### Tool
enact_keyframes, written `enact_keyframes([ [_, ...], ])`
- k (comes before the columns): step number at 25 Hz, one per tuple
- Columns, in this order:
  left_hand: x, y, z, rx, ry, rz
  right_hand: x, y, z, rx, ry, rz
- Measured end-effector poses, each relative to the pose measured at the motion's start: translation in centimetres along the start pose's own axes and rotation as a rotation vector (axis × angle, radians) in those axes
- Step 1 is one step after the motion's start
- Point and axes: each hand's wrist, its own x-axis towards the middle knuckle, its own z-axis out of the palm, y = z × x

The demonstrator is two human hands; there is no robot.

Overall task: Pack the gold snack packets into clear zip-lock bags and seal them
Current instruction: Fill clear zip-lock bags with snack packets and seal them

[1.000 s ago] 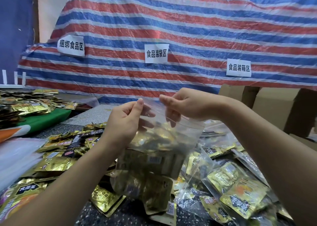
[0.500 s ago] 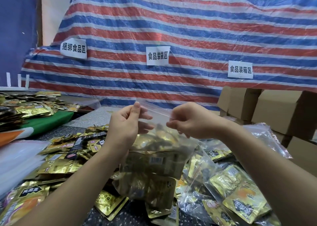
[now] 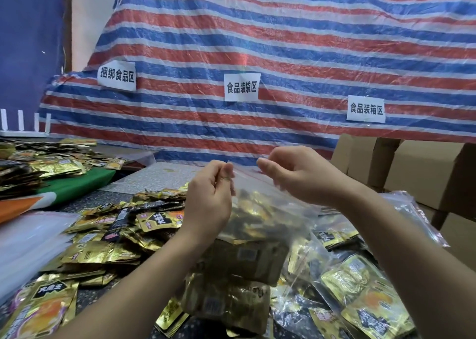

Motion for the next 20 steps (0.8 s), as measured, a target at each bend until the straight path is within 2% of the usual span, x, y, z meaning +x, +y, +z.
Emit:
enact_keyframes([
  [5,0.7,1.2,0.1,0.040,-0.068,0.083,0.4,-1.8,1.7,0.022,0.001,-0.030],
  [9,0.8,2.0,-0.8,0.022,-0.123,0.147,0.0,-2.2,1.1,0.142,-0.002,-0.037],
  [15,0.6,2.5,-1.2,-0.080,-0.156,0.070,-0.3,-2.6,0.8,0.178,-0.036,-0.020],
  [20,0.5,3.2,-1.0,-0.091,-0.147,0.072,-0.5,-3.0,0.9,0.189,0.043,-0.022],
])
